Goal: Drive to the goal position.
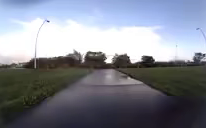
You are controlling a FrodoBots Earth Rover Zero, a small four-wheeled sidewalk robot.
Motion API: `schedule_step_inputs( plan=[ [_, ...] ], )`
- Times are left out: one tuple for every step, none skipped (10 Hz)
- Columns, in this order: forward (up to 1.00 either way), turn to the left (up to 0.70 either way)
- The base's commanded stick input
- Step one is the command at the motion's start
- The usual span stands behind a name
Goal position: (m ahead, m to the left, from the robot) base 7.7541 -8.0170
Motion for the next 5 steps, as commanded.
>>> schedule_step_inputs(
  plan=[
    [0.45, 0.00],
    [0.45, 0.00],
    [0.45, 0.00],
    [0.45, 0.00],
    [0.45, 0.00]
  ],
)
